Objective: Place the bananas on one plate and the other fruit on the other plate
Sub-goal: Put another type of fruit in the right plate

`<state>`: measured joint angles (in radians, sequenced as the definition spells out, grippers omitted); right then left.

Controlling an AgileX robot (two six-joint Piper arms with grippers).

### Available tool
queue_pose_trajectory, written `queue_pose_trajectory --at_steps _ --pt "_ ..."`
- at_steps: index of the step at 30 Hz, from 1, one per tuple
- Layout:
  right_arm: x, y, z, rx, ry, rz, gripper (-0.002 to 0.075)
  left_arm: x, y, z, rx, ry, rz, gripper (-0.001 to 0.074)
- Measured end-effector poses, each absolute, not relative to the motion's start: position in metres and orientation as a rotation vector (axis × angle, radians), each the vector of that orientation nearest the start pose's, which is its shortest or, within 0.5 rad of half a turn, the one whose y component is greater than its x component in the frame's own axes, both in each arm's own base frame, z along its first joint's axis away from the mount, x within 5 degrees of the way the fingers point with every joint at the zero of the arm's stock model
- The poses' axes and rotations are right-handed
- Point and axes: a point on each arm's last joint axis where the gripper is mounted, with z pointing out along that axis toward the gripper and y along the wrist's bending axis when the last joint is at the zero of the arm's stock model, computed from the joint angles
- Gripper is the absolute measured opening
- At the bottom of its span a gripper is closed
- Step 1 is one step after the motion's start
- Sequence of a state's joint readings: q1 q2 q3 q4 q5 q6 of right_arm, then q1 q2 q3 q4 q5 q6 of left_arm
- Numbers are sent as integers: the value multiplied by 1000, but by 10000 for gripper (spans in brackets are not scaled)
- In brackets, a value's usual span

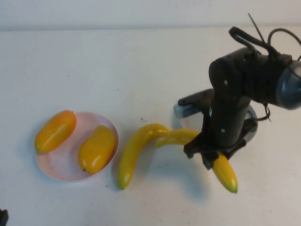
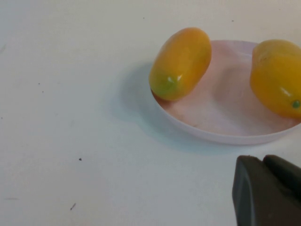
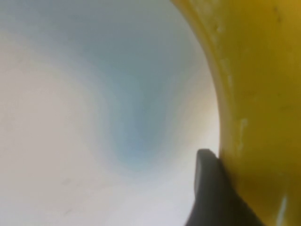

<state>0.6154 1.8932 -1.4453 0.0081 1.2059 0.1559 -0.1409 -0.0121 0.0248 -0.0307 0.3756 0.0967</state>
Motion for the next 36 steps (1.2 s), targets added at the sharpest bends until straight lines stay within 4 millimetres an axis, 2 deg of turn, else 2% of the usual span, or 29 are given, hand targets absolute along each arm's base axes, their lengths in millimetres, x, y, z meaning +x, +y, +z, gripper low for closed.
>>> queue_pose_trajectory --at_steps 4,7,10,14,19,24,29,36 --pt "323 196 237 -567 2988 -98 300 52 -8 172 203 1861 -61 1" --pt "340 177 246 -436 2972 -100 300 52 -8 172 203 1861 -61 1" --pt "353 158 248 -320 2957 -56 300 52 -8 172 203 1861 -61 1" --pt "366 144 245 -237 2928 -18 300 52 -8 172 203 1861 -61 1" --pt "385 141 220 -205 2900 2 300 52 -8 172 203 1861 -61 1" --pt "395 142 199 -200 2926 -9 300 52 -8 172 203 1861 -61 1" --pt "402 144 200 -206 2909 -11 309 52 -8 172 203 1861 -61 1" --pt "408 146 216 -199 2889 -7 439 52 -8 172 203 1861 -61 1"
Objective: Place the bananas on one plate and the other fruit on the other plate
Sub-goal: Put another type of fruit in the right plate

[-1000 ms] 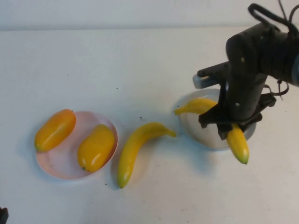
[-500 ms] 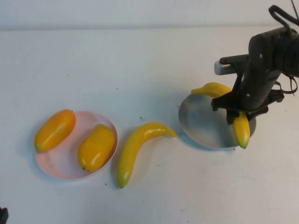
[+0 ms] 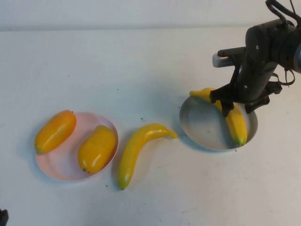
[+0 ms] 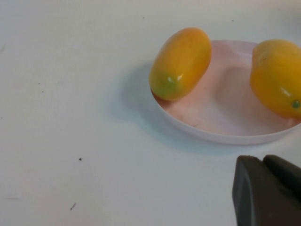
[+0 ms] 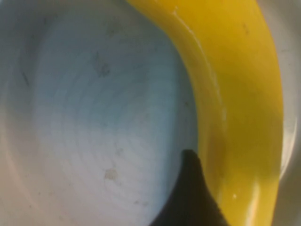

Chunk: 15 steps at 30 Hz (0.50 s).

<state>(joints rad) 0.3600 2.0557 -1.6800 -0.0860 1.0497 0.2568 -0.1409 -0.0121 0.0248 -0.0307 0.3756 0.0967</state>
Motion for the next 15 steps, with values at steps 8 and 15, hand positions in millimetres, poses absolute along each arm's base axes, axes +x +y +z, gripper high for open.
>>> queue_pose_trajectory --at_steps 8,15 --pt "408 152 245 -228 2922 68 432 52 -8 172 203 1861 -61 1" --pt "393 196 260 -805 2786 469 404 52 -8 172 203 1861 -61 1"
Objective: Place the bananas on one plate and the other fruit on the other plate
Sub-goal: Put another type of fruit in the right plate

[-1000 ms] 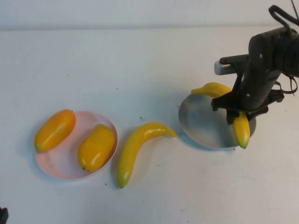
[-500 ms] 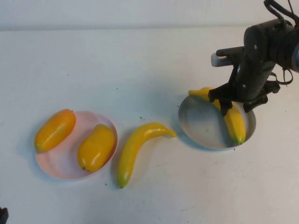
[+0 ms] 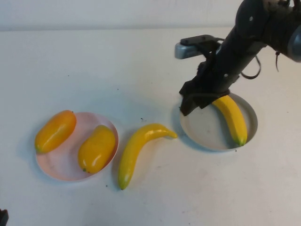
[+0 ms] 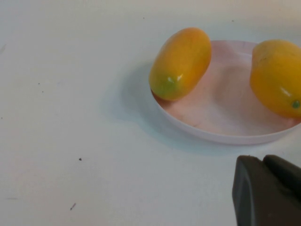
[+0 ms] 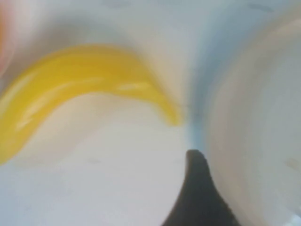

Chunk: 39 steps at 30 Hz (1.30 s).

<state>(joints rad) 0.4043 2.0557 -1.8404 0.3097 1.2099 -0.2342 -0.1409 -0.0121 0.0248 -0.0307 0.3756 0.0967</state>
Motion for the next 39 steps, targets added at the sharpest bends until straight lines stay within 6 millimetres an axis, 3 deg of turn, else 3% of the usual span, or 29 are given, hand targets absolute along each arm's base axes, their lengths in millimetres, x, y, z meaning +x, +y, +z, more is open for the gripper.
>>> queue_pose_trajectory --at_steps 4,11,20,25,32,39 --pt "377 227 263 -1182 2598 572 402 52 -8 172 203 1861 -61 1" --pt "364 265 266 -1347 2384 573 401 52 -8 172 203 1861 -61 1" --pt "353 283 267 -1910 1836 411 401 52 -8 172 204 1861 -60 1" --pt "361 285 260 -1975 1707 310 401 52 -8 172 204 1861 -60 1" --pt "373 289 225 -2041 1702 254 401 52 -8 172 204 1861 -60 1" --pt "376 289 212 -2082 1716 241 401 52 -8 172 204 1861 -60 1"
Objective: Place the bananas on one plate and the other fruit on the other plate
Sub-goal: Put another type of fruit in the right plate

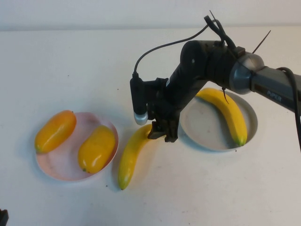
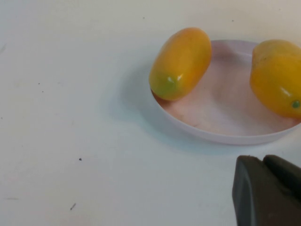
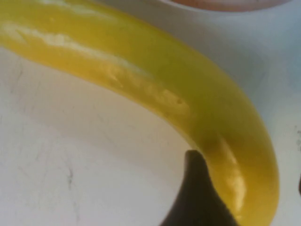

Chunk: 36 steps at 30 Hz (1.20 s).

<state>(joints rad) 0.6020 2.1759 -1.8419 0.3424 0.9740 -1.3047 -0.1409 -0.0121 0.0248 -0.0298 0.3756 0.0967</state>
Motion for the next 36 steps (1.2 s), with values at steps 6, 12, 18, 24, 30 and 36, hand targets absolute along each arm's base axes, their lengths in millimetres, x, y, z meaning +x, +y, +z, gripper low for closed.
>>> queue_pose_trajectory --at_steps 6,12,18,24,30,36 --pt "377 286 211 -2112 1708 192 401 52 -8 172 204 1861 -60 1" --pt "381 284 210 -2126 1688 119 400 52 -8 172 204 1861 -60 1" --pt "385 285 198 -2135 1693 101 398 52 -8 172 204 1861 -60 1" --pt "387 286 182 -2154 1712 110 398 52 -8 172 204 1861 -60 1" --pt "388 287 182 -2152 1714 114 330 52 -8 172 204 1861 -60 1" --pt "386 286 185 -2122 1756 127 291 52 -8 172 204 1861 -60 1"
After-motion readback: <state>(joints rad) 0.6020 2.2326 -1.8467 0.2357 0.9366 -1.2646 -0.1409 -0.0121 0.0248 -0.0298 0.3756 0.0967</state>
